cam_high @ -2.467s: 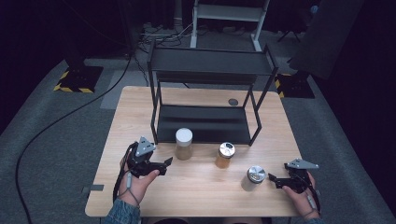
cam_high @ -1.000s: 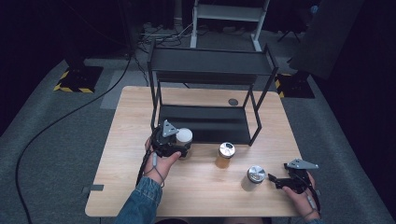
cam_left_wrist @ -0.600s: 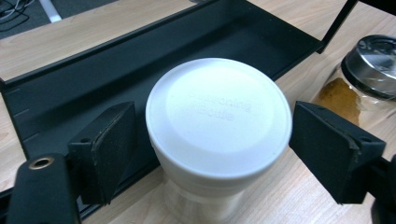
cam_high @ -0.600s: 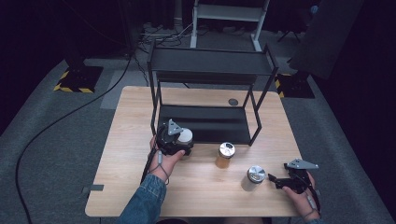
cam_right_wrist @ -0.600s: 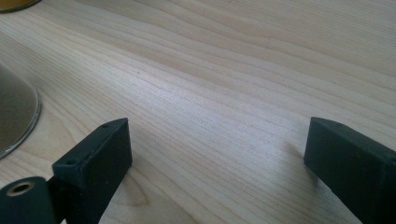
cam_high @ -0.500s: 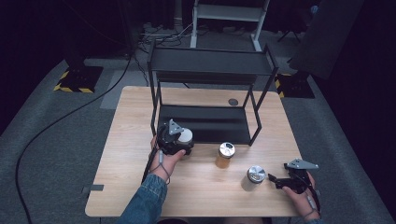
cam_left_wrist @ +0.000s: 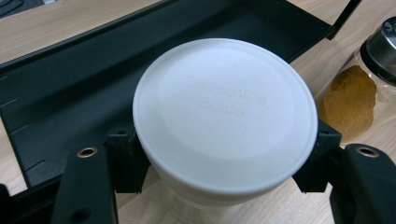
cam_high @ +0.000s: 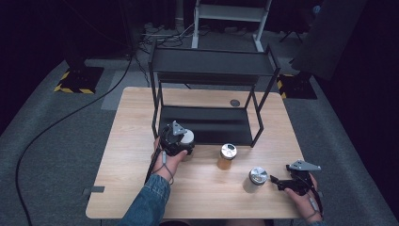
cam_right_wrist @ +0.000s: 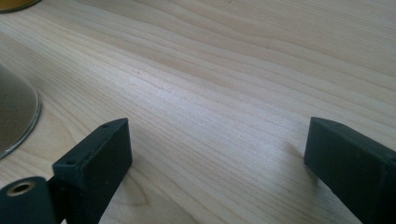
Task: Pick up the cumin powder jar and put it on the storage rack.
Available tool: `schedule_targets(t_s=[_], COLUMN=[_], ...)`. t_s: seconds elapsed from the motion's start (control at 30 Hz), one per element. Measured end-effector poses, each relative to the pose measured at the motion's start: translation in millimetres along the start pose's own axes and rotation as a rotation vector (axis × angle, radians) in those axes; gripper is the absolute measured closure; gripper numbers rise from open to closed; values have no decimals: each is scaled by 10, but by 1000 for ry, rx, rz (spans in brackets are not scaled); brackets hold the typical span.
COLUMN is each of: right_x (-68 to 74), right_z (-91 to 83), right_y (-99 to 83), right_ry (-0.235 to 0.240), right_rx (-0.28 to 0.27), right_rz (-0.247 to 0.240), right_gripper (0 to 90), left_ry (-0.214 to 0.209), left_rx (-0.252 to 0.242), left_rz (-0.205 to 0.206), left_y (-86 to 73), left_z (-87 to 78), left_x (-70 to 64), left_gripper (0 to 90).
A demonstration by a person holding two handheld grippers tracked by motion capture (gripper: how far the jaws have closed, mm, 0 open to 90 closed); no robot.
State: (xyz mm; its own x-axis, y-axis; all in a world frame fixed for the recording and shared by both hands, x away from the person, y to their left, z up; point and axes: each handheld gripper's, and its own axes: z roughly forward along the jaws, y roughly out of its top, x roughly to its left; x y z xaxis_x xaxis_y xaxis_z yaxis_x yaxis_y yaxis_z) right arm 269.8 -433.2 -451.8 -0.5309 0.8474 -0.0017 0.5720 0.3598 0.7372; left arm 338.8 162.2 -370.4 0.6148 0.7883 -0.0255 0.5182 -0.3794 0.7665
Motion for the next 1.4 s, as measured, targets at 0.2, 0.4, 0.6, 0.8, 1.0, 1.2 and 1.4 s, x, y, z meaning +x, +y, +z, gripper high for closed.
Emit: schedule_targets(t_s=[0.2, 0.4, 0.6, 0.8, 1.0, 1.2, 1.4], right_x=[0, 0, 1, 1, 0, 0, 0], right_z=[0, 0, 0, 0, 0, 0, 0], right_y=[0, 0, 0, 1, 1, 0, 1], right_ry=[0, 0, 0, 0, 0, 0, 0], right_rx=[0, 0, 0, 0, 0, 0, 0], right_rz=[0, 0, 0, 0, 0, 0, 0], right_gripper=[75, 75, 75, 75, 75, 75, 75], left_ry=[-5, -8, -26, -34, -23, 4, 27], left_rx=[8, -8, -26, -32, -40, -34, -37], left_rz=[0, 7, 15, 16, 23, 37, 21], left_y=[48, 109, 206, 322, 477, 608, 647], left_z=[-30, -127, -232, -281, -282, -233, -74], left_x=[-3, -12, 7, 48, 58, 80, 187], left_gripper=[336, 336, 336, 336, 336, 336, 335])
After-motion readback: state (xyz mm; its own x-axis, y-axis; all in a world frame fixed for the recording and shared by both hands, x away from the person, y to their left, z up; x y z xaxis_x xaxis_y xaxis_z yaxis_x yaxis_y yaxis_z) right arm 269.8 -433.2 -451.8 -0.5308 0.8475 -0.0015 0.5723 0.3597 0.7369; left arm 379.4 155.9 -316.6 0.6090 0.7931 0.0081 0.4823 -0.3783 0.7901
